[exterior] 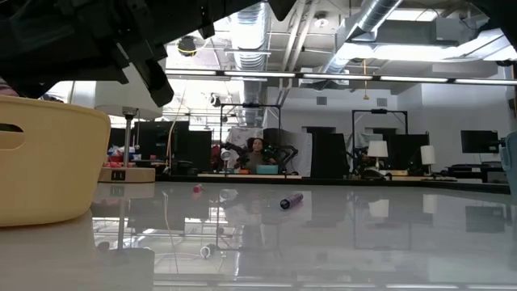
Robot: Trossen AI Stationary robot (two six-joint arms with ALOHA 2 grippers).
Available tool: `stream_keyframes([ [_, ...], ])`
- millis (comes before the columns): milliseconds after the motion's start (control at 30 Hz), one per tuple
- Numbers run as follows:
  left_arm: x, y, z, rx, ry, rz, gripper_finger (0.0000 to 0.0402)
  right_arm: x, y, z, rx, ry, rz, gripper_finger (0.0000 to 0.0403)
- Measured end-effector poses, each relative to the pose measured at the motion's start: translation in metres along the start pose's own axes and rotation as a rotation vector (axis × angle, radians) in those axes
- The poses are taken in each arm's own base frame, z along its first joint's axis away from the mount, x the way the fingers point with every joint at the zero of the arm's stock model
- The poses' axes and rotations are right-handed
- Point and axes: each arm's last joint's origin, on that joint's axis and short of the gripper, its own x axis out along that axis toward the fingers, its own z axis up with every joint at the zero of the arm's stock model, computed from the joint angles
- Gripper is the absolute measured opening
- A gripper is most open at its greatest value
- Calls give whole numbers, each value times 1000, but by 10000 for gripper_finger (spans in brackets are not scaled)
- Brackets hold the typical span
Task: Sort crayons
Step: Put the pink crayon into the yellow bin
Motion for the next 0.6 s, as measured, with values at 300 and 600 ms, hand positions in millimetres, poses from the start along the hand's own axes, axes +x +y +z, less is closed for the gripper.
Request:
stream_keyframes([
  [300,0,0,0,0,0,0,0,0,-1,-2,0,14,-15,17],
  [600,0,0,0,0,0,0,0,0,-1,-2,8,13,-21,32],
])
